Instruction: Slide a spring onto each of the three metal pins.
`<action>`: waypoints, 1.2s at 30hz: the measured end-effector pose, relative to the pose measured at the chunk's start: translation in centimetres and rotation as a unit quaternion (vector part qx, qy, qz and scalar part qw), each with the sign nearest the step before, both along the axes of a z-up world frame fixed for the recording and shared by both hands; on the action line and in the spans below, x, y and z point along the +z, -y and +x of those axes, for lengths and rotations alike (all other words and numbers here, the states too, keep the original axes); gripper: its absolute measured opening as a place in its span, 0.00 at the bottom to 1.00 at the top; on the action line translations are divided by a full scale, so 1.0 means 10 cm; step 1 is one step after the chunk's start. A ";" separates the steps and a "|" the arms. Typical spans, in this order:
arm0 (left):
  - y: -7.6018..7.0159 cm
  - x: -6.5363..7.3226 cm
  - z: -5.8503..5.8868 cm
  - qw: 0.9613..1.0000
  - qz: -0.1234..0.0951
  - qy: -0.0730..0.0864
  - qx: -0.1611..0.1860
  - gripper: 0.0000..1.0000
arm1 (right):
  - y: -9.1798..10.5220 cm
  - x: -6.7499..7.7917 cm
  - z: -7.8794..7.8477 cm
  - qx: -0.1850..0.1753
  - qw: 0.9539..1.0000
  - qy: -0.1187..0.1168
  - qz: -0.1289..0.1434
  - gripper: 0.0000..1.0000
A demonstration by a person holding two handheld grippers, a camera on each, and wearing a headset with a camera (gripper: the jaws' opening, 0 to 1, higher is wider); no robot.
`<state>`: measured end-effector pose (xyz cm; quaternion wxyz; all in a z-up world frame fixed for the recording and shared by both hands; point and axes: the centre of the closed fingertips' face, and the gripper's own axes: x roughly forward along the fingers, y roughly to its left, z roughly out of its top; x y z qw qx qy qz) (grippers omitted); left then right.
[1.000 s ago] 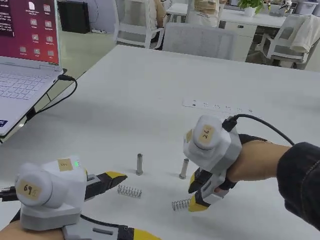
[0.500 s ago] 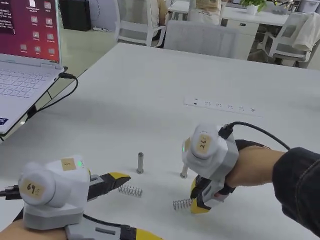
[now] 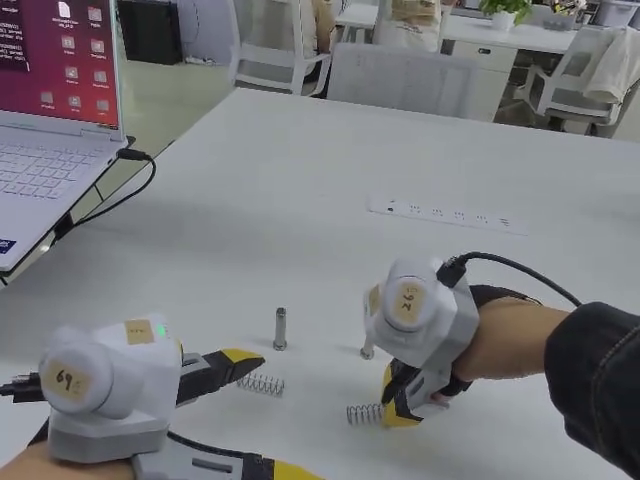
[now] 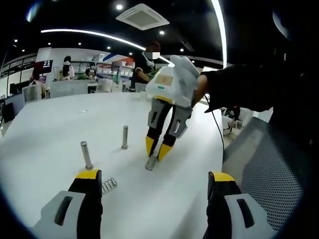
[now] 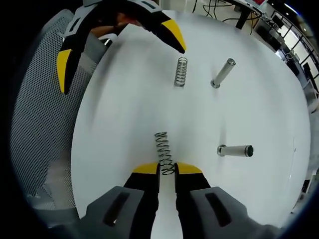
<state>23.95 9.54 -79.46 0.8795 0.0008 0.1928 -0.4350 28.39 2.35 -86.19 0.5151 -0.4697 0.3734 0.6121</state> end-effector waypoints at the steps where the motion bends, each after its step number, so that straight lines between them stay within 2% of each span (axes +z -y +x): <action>1: 0.00 0.00 0.00 1.000 0.001 0.000 0.000 0.84 | 0.00 0.00 0.00 0.001 1.000 0.001 0.000 0.09; 6: 0.00 0.00 0.00 1.000 0.001 0.001 -0.002 0.83 | -0.01 0.00 -0.02 -0.004 1.000 -0.007 0.003 0.09; 9: 0.00 0.00 0.00 1.000 0.001 0.001 -0.002 0.82 | -0.01 0.02 -0.04 0.000 1.000 -0.004 0.006 0.08; 17: 0.02 0.02 -0.01 1.000 0.001 0.007 -0.011 0.75 | -0.07 0.21 -0.17 0.008 1.000 -0.015 0.023 0.08; 28: 0.10 0.09 -0.03 0.999 -0.007 0.019 -0.037 0.56 | -0.17 0.44 -0.36 0.034 0.998 -0.021 0.043 0.08; 36: 0.14 0.13 -0.04 0.998 -0.010 0.030 -0.049 0.41 | -0.26 0.57 -0.43 0.043 0.997 -0.021 0.058 0.08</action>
